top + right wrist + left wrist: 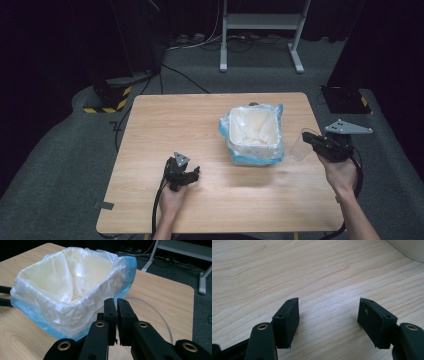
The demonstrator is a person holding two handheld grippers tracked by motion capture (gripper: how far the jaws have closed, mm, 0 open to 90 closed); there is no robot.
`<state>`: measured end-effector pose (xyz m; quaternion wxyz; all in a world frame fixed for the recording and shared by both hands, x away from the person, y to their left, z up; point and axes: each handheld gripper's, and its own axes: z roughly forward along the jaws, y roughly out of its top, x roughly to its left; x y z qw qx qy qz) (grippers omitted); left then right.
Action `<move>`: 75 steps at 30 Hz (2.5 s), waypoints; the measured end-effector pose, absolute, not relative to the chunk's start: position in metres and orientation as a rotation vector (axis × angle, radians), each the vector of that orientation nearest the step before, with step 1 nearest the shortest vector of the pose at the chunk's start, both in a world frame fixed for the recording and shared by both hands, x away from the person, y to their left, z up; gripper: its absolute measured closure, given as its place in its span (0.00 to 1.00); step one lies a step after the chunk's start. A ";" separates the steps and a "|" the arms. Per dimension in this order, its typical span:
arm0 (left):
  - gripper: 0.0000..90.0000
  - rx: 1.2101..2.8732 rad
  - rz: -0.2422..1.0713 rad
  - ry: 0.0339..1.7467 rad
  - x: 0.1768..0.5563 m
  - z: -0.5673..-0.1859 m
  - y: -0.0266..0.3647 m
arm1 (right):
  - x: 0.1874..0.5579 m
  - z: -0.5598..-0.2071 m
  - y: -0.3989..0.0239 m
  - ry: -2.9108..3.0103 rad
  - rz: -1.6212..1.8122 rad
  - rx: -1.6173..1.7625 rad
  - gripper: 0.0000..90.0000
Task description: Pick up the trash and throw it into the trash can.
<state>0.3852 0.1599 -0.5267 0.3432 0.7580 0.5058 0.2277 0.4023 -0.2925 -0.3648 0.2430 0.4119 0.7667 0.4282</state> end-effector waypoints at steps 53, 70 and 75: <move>0.37 1.970 0.592 1.315 0.385 -0.527 0.160 | 0.408 -0.297 -0.254 2.084 1.346 0.962 0.96; 0.37 1.971 0.591 1.313 0.385 -0.527 0.160 | 0.420 -0.302 -0.230 2.112 1.390 0.939 0.96; 0.37 1.971 0.591 1.313 0.385 -0.527 0.160 | 0.425 -0.305 -0.222 2.122 1.387 0.935 0.96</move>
